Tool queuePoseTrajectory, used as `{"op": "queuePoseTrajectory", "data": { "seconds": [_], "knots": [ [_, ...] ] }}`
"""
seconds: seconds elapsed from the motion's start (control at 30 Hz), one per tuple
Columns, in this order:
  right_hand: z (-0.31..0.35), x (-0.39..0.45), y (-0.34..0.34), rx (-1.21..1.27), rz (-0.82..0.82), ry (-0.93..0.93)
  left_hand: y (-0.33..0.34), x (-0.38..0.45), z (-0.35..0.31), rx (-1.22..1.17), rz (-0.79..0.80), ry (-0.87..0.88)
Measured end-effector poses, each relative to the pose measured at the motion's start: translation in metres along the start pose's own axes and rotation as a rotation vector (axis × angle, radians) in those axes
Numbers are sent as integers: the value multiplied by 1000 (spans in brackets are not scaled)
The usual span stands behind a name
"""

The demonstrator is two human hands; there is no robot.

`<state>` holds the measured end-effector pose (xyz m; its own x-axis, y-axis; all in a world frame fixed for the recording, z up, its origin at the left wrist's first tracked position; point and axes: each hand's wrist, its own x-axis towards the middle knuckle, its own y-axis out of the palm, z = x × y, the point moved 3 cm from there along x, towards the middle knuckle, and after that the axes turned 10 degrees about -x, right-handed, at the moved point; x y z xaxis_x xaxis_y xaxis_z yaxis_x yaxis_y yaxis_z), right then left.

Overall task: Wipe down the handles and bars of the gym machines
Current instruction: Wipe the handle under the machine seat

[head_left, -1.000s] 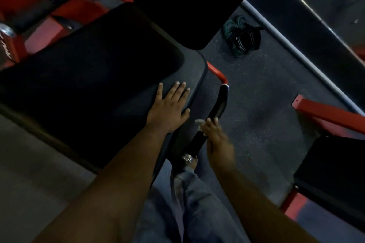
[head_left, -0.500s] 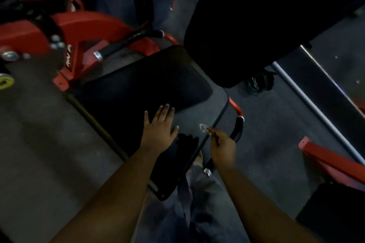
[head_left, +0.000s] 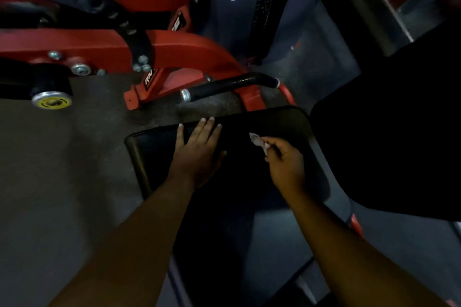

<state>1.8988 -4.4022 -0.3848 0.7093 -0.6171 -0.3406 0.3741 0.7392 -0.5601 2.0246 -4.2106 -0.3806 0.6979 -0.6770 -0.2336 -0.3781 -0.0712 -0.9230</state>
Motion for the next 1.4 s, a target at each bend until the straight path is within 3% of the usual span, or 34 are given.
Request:
{"op": "queuePoseTrajectory", "data": {
  "seconds": [0.3, 0.43, 0.6, 0.73, 0.8, 0.93, 1.0, 1.03, 1.1, 1.2, 1.27, 1.33, 1.4],
  "knots": [
    [50, 123, 1, -33, -113, -84, 14, 31, 10, 61, -59, 25],
    [58, 184, -7, -88, -292, -52, 12, 40, 9, 76, -1, 2],
    [22, 245, 21, -170, -136, 153, 12, 43, 10, 43, 52, -27],
    [54, 222, 38, -22, -237, 107, 12, 45, 11, 33, 102, -44],
    [70, 202, 50, -58, -297, 9, 12, 44, 13, 38, 114, -46],
    [87, 155, 89, -239, -264, -521, 11, 44, 14, 23, 124, -37],
    [87, 162, 80, -376, -283, -617, 11, 45, 13, 27, 130, -40],
    [82, 172, 71, -441, -294, -616, 11, 45, 12, 33, 129, -44],
    [64, 201, 52, -501, -239, -446, 11, 45, 12, 32, 121, -50],
    [44, 232, 20, -430, -186, -95, 10, 46, 13, 24, 120, -57],
    [38, 233, 17, -345, -154, -10, 10, 46, 12, 25, 131, -60],
    [52, 220, 27, -296, -178, -110, 10, 47, 12, 31, 141, -61],
    [67, 197, 48, -257, -203, -363, 10, 46, 12, 36, 155, -65]
  ]
}}
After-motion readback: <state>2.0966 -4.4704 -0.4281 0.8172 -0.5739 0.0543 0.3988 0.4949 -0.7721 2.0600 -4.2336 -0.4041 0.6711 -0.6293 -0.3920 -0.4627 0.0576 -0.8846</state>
